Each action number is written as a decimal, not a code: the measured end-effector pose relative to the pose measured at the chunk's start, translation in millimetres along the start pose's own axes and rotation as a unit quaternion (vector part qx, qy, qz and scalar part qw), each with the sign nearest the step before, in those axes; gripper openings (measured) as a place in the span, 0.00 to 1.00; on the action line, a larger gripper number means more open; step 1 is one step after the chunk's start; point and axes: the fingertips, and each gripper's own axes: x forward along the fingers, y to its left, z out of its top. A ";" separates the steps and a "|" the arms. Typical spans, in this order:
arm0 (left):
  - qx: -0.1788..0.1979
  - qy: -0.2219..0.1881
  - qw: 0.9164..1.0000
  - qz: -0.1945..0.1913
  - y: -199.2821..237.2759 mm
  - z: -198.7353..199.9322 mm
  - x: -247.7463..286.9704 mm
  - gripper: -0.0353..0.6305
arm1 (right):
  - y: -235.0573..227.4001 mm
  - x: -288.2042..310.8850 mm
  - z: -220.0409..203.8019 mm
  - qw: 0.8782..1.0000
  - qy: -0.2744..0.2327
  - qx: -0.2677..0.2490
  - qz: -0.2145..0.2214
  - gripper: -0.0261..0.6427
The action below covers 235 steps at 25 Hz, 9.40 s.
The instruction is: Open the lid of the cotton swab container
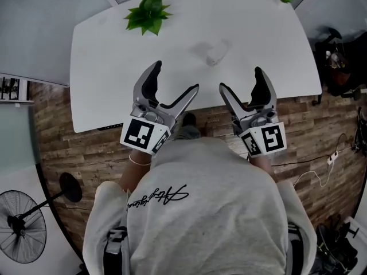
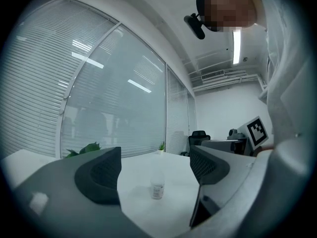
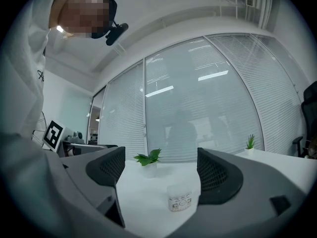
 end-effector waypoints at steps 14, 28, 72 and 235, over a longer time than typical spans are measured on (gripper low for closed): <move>-0.004 0.006 0.999 -0.043 38.5 0.7 46.0 0.68 | -25.5 48.3 1.0 0.999 -0.003 0.006 -0.037 0.69; -0.007 0.028 0.996 -0.084 49.6 -13.8 72.1 0.68 | -43.6 67.9 -0.1 0.998 -0.004 0.003 -0.062 0.69; -0.009 0.181 0.983 0.000 -11.6 -150.4 138.0 0.68 | -113.0 37.3 -13.8 0.997 0.052 0.017 0.049 0.66; 0.076 0.118 0.905 -0.401 6.4 -1.2 32.3 0.35 | 106.4 126.5 20.8 0.841 0.216 0.160 0.469 0.38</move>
